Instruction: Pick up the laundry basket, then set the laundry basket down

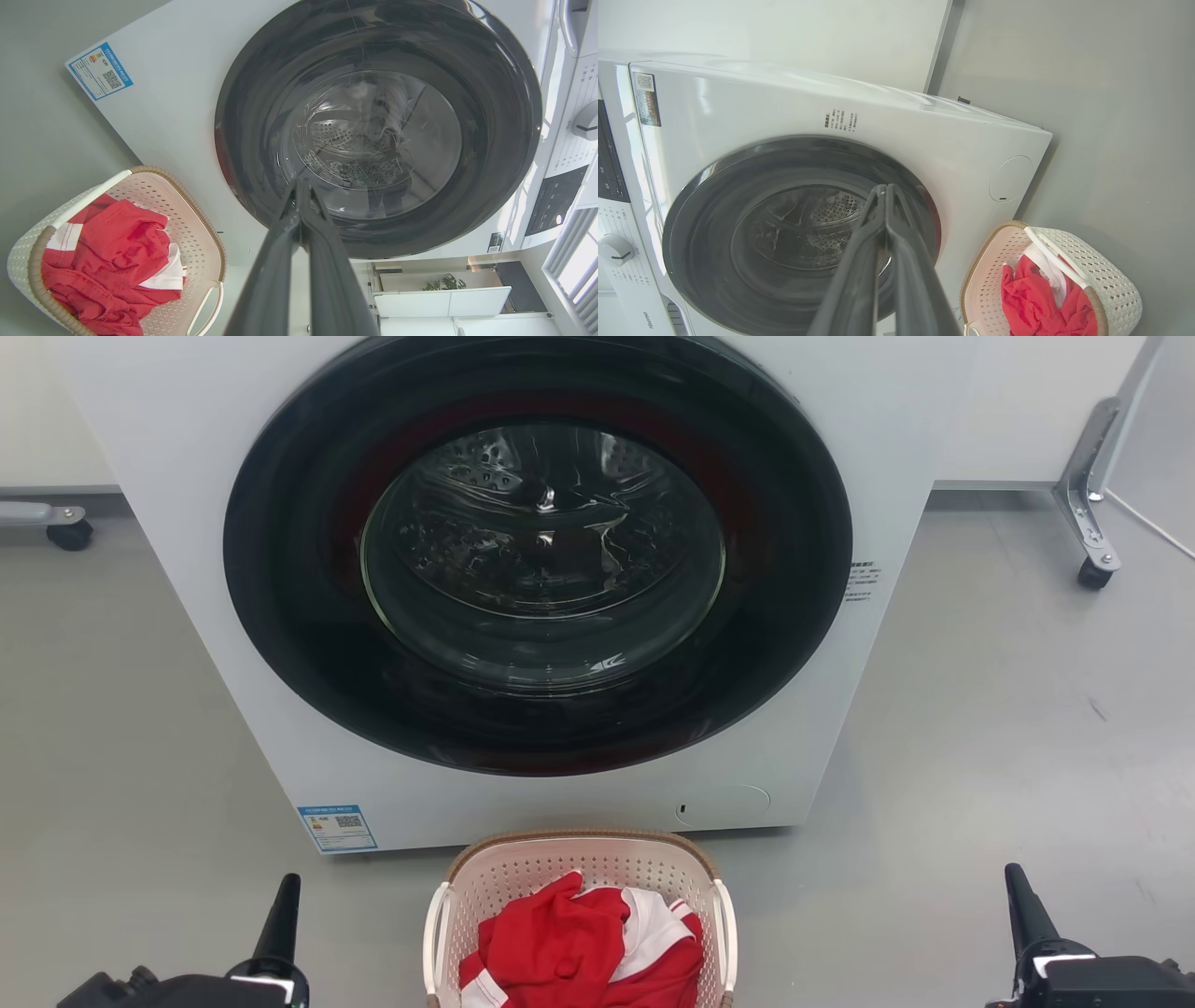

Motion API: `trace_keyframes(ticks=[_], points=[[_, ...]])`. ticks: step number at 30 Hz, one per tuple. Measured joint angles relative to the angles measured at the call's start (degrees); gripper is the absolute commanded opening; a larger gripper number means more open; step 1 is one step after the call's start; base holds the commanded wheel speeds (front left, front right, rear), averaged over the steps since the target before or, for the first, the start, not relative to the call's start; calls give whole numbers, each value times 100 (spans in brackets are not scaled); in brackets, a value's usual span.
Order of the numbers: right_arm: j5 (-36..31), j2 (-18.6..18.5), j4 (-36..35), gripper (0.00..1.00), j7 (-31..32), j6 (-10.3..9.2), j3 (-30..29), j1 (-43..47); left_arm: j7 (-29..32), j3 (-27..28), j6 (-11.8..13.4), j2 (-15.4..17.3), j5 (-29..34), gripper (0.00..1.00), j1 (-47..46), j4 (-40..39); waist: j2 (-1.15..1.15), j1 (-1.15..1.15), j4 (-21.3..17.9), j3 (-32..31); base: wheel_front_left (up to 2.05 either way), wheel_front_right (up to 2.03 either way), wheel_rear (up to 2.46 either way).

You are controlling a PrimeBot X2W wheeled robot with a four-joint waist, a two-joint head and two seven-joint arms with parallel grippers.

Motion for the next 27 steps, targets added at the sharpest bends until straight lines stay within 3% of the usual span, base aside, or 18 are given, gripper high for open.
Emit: trace_keyframes(ticks=[16, 27], points=[[1281, 18, 56, 0, 342, 250, -449, -162, 337, 316, -269, -79, -1215, 0, -259, 55, 0, 0, -78, 43, 0, 0, 0], [1292, 21, 58, 0, 345, 272, -461, -212, 349, 322, -279, -91, -1302, 0, -285, 56, 0, -1, -78, 43, 0, 0, 0]])
